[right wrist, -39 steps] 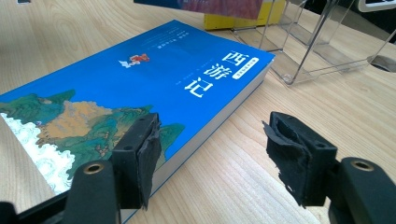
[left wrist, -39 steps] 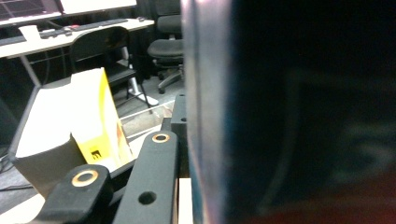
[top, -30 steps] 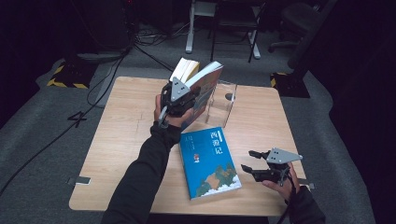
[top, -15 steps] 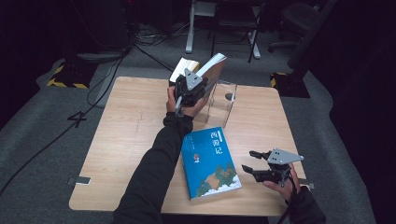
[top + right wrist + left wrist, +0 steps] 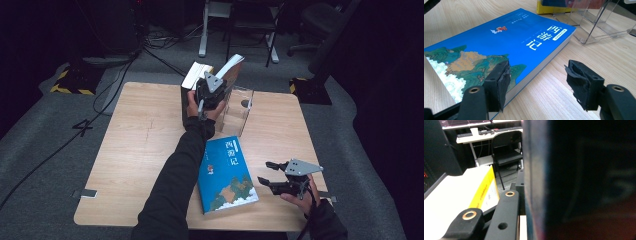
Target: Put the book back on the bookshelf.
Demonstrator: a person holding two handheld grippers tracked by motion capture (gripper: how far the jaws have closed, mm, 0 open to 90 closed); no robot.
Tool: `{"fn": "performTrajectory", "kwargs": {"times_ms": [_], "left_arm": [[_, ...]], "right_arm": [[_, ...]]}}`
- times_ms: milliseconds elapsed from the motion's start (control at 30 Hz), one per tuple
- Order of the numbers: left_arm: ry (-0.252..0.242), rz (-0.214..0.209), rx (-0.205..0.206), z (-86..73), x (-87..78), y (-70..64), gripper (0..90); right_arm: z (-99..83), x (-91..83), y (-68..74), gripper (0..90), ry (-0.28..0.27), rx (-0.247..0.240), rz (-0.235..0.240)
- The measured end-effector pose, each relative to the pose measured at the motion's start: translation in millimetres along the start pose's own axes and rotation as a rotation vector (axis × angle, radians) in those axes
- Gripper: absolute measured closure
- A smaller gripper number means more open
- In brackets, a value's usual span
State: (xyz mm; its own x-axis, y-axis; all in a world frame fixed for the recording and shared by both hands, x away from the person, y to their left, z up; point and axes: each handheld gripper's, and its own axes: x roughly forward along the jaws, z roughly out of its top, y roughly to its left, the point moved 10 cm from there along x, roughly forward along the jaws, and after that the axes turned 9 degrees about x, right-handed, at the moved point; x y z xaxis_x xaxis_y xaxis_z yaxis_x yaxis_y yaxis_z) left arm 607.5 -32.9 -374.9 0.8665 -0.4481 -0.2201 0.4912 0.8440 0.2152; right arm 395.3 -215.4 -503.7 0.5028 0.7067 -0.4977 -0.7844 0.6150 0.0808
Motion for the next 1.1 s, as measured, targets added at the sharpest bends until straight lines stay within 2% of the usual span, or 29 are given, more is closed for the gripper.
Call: {"fn": "performTrajectory", "kwargs": {"times_ms": [167, 267, 367, 433, 500, 600, 800, 1100], "left_arm": [[0.008, 0.018, -0.013, -6.3, 8.6, 2.4, 73.7], [0.010, 0.041, 0.007, -8.7, 13.1, 3.0, 73.7], [0.012, 0.043, 0.038, -11.5, 18.7, 0.9, 73.6], [0.019, 0.036, 0.041, -13.9, 22.3, -1.8, 73.6], [0.020, 0.030, 0.034, -16.2, 24.9, -4.4, 73.5], [0.025, 0.037, 0.004, -22.0, 29.1, -5.3, 73.4], [0.014, 0.039, -0.026, -26.5, 27.5, -3.4, 73.3], [0.035, 0.038, -0.028, -32.5, 19.3, -0.1, 72.0]], "right_arm": [[-0.2, 0.7, 0.7, 35.8, 0.000, -0.001, 0.006], [-0.7, 1.7, 1.0, 35.8, 0.003, 0.001, 0.007], [-0.8, 2.4, 1.7, 35.8, 0.005, -0.005, 0.006], [-0.1, 3.2, 2.4, 35.8, 0.003, -0.009, 0.005], [-0.4, 4.1, 3.2, 35.8, 0.005, -0.013, 0.007], [-0.7, 4.6, 3.4, 35.8, 0.006, -0.012, 0.009], [0.3, 3.2, 2.8, 35.8, -0.004, -0.012, 0.007], [-1.9, 2.6, 2.4, 35.8, 0.008, -0.011, 0.007]]}}
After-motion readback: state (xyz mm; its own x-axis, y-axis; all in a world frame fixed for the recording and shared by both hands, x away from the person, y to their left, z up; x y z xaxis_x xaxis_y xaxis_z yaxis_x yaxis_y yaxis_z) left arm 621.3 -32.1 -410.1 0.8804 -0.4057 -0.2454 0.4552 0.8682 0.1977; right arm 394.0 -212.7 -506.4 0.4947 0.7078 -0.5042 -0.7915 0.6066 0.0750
